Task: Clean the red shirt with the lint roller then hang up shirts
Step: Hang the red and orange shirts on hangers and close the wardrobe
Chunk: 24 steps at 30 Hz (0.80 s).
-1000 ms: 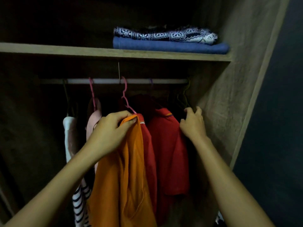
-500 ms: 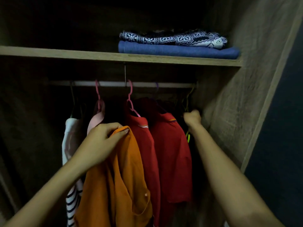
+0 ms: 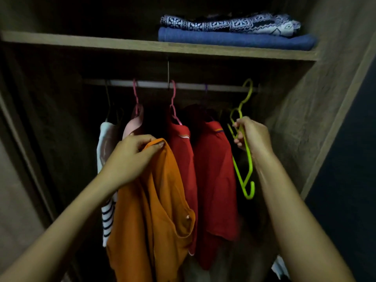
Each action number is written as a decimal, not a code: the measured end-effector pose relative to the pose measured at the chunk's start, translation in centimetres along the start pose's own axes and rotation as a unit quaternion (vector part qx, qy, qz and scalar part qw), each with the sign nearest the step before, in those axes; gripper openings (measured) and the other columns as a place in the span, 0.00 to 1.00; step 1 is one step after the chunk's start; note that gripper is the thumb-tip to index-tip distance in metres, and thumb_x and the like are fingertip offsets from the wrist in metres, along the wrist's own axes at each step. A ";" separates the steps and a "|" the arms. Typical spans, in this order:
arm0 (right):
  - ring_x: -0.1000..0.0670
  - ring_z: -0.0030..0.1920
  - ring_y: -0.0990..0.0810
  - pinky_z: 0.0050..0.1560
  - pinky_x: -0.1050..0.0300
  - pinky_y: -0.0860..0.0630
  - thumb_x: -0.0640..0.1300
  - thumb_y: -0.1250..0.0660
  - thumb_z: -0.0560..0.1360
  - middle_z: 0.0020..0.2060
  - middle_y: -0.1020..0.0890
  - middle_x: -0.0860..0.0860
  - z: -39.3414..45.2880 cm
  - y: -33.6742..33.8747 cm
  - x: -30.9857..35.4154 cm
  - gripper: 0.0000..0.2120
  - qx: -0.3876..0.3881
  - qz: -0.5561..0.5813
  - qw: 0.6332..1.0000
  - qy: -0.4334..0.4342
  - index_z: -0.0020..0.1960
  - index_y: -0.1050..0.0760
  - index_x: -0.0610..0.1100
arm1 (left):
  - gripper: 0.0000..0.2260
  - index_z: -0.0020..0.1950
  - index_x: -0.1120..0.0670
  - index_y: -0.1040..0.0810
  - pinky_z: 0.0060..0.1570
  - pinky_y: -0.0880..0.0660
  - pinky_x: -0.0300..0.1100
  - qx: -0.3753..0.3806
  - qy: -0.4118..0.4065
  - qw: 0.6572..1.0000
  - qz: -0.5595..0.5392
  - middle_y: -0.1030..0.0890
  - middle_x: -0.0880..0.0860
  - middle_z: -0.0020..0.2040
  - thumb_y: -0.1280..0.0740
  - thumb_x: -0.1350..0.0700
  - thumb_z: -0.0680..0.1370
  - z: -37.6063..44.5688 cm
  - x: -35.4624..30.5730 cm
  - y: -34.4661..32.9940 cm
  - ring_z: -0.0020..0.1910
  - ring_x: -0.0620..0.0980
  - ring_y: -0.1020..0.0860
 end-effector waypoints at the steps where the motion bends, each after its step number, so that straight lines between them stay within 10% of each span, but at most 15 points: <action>1: 0.56 0.21 0.31 0.21 0.66 0.37 0.45 0.35 0.74 0.21 0.27 0.52 -0.8 0.3 0.1 0.10 0.000 -0.034 0.999 0.029 0.35 0.22 0.47 | 0.11 0.45 0.52 0.18 0.51 0.25 0.55 0.000 0.004 1.000 0.001 0.17 0.52 0.42 0.37 0.49 0.80 -0.4 -0.1 -0.1 0.45 0.49 0.20; 8: 0.55 0.67 0.29 0.61 0.61 0.33 0.47 0.34 0.65 0.59 0.20 0.39 -6.0 0.1 0.2 0.13 0.043 -0.012 0.996 0.075 0.23 0.20 0.49 | 0.10 0.44 0.51 0.19 0.50 0.24 0.51 0.011 0.036 0.999 -0.002 0.18 0.51 0.41 0.38 0.50 0.80 -3.5 0.2 -0.5 0.44 0.47 0.20; 12: 0.58 0.31 0.27 0.33 0.65 0.33 0.41 0.39 0.67 0.36 0.14 0.48 -9.2 -1.5 1.0 0.12 0.111 0.079 0.984 0.114 0.34 0.17 0.43 | 0.11 0.44 0.50 0.19 0.49 0.24 0.48 0.025 0.030 0.999 -0.019 0.18 0.50 0.40 0.38 0.50 0.80 -4.7 0.4 -0.3 0.43 0.47 0.20; 16: 0.53 0.27 0.27 0.31 0.59 0.33 0.39 0.40 0.65 0.26 0.24 0.50 -11.4 -3.7 0.9 0.01 0.110 0.129 0.978 0.122 0.36 0.31 0.42 | 0.12 0.44 0.53 0.18 0.46 0.23 0.49 0.029 0.033 0.999 -0.030 0.17 0.55 0.40 0.38 0.49 0.80 -5.5 1.5 0.9 0.41 0.50 0.19; 24: 0.58 0.15 0.44 0.16 0.69 0.50 0.49 0.36 0.77 0.17 0.37 0.55 -16.9 -7.4 -2.1 0.18 0.047 0.327 0.933 -0.145 0.31 0.36 0.48 | 0.19 0.31 0.56 0.27 0.32 0.35 0.43 0.023 0.078 0.996 -0.041 0.31 0.49 0.26 0.36 0.47 0.79 -8.2 5.4 4.4 0.27 0.44 0.32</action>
Point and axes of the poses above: each hand's wrist, its own z-axis towards the middle knuckle, its own y-axis out of the back of the hand, x = y × z, the point moved 6 cm from there along z, towards the middle knuckle
